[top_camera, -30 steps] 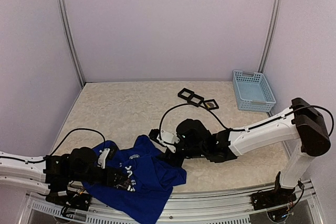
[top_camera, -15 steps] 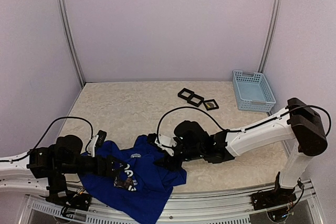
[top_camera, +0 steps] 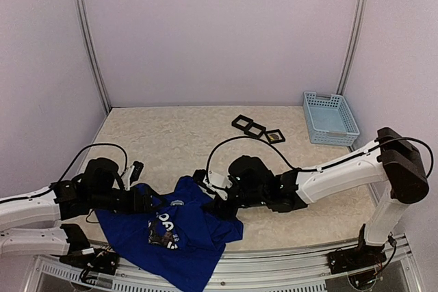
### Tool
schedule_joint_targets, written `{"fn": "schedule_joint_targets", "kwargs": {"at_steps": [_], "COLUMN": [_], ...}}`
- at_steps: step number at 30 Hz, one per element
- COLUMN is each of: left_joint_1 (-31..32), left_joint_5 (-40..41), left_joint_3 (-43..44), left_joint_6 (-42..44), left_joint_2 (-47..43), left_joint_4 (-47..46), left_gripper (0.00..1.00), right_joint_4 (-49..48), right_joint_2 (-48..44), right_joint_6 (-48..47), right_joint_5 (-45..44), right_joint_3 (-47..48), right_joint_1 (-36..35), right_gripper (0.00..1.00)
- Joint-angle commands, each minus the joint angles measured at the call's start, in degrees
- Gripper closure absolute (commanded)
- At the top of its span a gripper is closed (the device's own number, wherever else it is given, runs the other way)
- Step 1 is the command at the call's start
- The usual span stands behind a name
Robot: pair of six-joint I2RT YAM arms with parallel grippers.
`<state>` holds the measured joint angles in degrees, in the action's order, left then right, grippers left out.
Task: Remove the brooch from the garment
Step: Pick up the crumpled clothing from the center of the board.
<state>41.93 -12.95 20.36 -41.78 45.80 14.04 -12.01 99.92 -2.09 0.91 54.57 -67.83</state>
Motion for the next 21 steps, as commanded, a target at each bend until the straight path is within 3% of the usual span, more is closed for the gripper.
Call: {"fn": "schedule_joint_targets", "kwargs": {"at_steps": [1,4,12,15,19,21], "left_joint_1": [-0.8,-0.8,-2.5,-2.7,-2.8,-2.9], "left_joint_5": [-6.0,-8.0,-10.9,-12.4,-13.7,-14.2], "left_joint_3": [0.0,-0.1,-0.1,0.0,-0.1,0.0], "left_joint_6": [2.2,1.9,2.3,2.4,2.5,3.0], "left_joint_2": [6.0,9.1,16.6,19.3,22.2,23.4], "left_joint_4": [-6.5,-9.2,-14.9,-17.1,-19.9,-21.4], "left_gripper": [0.11,0.18,0.19,0.26,0.45,0.66], "right_joint_4": [-0.3,-0.3,-0.5,-0.5,-0.8,-1.1], "right_joint_2": [-2.6,-3.2,-4.4,-4.8,-5.4,-6.1], "right_joint_6": [-0.3,-0.5,-0.7,-0.8,-0.9,-1.3], "right_joint_5": [-2.4,-3.2,-3.8,-4.0,-4.2,-3.7], "right_joint_3": [-1.2,-1.6,-2.2,-2.3,-2.9,-3.3], "right_joint_1": [-0.3,-0.2,-0.2,-0.2,-0.2,-0.2], "right_gripper": [0.45,0.45,0.45,0.45,0.46,0.46]}}
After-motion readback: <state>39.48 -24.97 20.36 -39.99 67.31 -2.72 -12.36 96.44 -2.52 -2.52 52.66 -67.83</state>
